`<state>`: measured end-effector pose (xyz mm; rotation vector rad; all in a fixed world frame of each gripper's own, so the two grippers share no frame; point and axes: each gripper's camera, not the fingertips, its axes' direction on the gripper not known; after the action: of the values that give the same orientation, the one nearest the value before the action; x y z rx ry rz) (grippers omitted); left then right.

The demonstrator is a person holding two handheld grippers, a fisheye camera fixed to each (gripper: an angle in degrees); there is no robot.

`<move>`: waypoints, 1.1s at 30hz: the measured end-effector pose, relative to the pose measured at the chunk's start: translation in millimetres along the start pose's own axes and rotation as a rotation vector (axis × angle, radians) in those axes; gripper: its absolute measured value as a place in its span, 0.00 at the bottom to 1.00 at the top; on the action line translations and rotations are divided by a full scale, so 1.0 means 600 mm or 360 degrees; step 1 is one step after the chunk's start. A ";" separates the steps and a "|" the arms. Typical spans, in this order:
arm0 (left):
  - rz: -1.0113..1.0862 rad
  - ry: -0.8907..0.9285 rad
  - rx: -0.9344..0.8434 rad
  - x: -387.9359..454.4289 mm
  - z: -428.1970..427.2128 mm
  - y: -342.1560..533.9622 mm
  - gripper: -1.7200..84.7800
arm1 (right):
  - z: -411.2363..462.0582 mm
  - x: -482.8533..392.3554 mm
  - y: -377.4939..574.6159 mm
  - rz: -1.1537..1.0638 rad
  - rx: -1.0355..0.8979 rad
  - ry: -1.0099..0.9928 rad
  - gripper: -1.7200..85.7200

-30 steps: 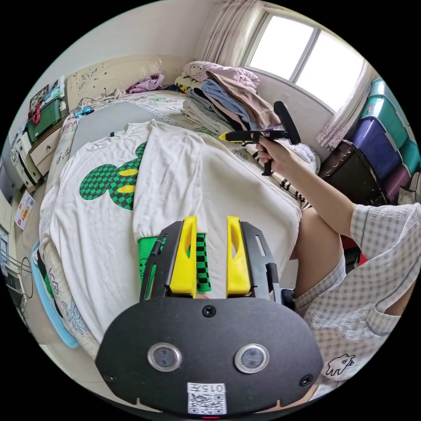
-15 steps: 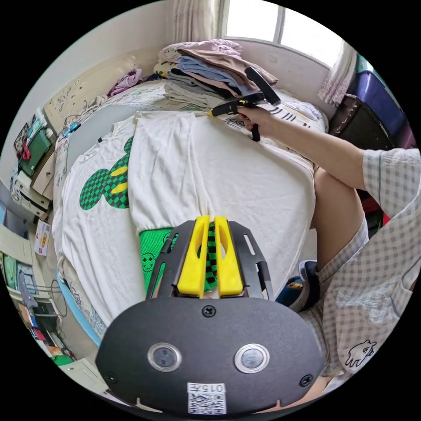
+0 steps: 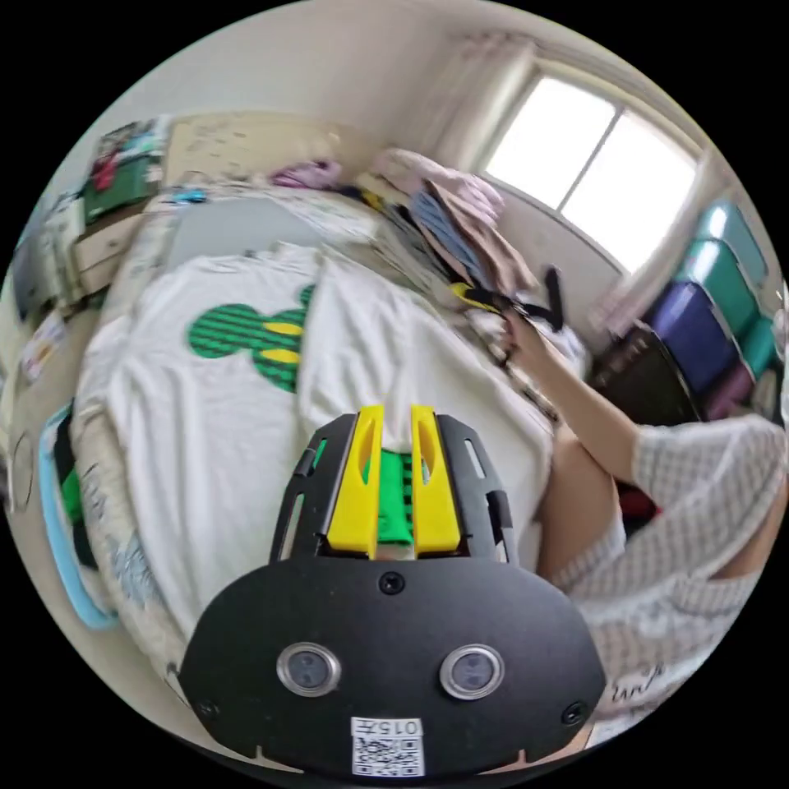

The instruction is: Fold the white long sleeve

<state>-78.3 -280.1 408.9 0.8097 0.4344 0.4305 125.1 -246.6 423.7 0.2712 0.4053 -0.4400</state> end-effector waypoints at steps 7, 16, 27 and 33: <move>-0.0278 -0.0040 -0.0162 -0.077 0.058 -0.023 0.10 | 0.045 -0.310 0.107 -0.1008 -0.0489 -0.0557 0.08; -0.0348 -0.0013 -0.0263 -0.078 0.114 -0.039 0.12 | 0.089 -0.453 0.220 -0.1457 -0.0644 -0.0394 0.11; -0.0193 -0.0133 -0.0432 -0.035 0.168 -0.058 0.04 | 0.151 -0.522 0.280 -0.1674 -0.0811 -0.0297 0.06; -0.0155 -0.0208 -0.0392 -0.019 0.160 -0.063 0.01 | 0.156 -0.518 0.292 -0.1616 -0.0836 -0.0335 0.02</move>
<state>-29.7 -365.9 441.5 0.5714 0.2911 0.3304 -21.3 -14.9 670.5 -0.5273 0.4158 -1.3127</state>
